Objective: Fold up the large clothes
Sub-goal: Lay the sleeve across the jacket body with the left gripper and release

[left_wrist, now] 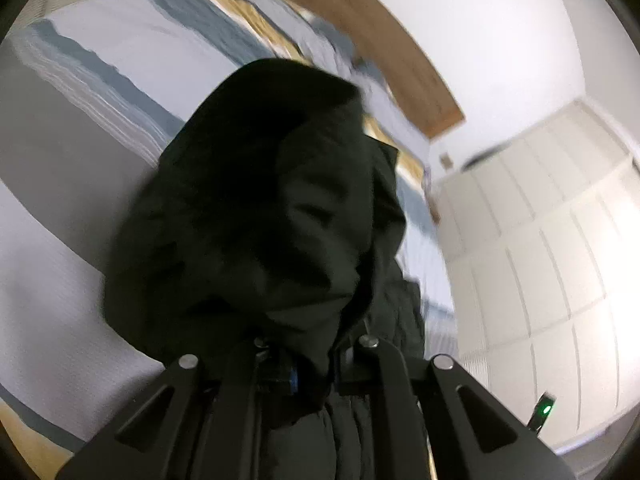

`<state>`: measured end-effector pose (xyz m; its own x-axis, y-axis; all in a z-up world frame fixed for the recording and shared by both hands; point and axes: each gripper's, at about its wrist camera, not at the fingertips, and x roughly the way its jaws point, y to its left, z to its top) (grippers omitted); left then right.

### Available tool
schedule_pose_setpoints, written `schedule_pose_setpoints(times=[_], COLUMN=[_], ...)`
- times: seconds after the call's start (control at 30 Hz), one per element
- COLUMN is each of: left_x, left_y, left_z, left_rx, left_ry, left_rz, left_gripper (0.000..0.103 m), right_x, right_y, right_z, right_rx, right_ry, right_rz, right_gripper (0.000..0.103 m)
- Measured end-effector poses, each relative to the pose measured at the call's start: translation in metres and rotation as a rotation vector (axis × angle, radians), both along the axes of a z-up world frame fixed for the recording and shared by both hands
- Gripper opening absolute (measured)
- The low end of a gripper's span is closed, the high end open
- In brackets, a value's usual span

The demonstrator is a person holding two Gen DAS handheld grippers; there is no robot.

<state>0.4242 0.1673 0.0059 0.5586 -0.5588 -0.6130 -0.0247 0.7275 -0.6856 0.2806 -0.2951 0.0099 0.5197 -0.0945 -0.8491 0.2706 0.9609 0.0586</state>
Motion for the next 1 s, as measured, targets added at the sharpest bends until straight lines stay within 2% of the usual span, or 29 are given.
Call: schedule_pose_setpoints(times=[0.2,0.43,0.6,0.77,0.8,0.83,0.87,1.0], left_x=[0.01,0.027,0.043,0.041,0.028,0.027,0.01,0.006], left_y=[-0.073,-0.111,-0.113,-0.117,-0.125,-0.126,-0.124,-0.126], left_z=[-0.031,-0.065,-0.075,-0.078,-0.087,-0.086,-0.081,-0.075], left_rx=[0.132,0.184,0.175,0.181,0.189,0.191,0.189,0.157], left_ry=[0.084,0.17,0.189,0.195,0.193,0.189,0.186,0.174], left_rz=[-0.126,-0.182,-0.214,-0.275,-0.289,-0.3,-0.308,-0.343], left_gripper=[0.011,0.018,0.027,0.036,0.036,0.038,0.04,0.046], right_x=[-0.017,-0.027,-0.026,-0.019,-0.016,-0.013,-0.01,0.005], right_y=[-0.019,-0.023,-0.02,-0.008,-0.004,0.002,0.006,0.031], right_z=[-0.008,-0.019,-0.03,-0.041,-0.043,-0.045,-0.046,-0.049], right_rx=[0.014,-0.013,-0.001,0.006,0.007,0.01,0.011,0.0], right_ry=[0.007,0.029,0.044,0.063,0.066,0.068,0.07,0.072], right_rz=[-0.036,-0.024,-0.012,0.016,0.024,0.036,0.046,0.108], right_gripper=[0.071,0.072,0.073,0.073,0.073,0.073,0.073,0.073])
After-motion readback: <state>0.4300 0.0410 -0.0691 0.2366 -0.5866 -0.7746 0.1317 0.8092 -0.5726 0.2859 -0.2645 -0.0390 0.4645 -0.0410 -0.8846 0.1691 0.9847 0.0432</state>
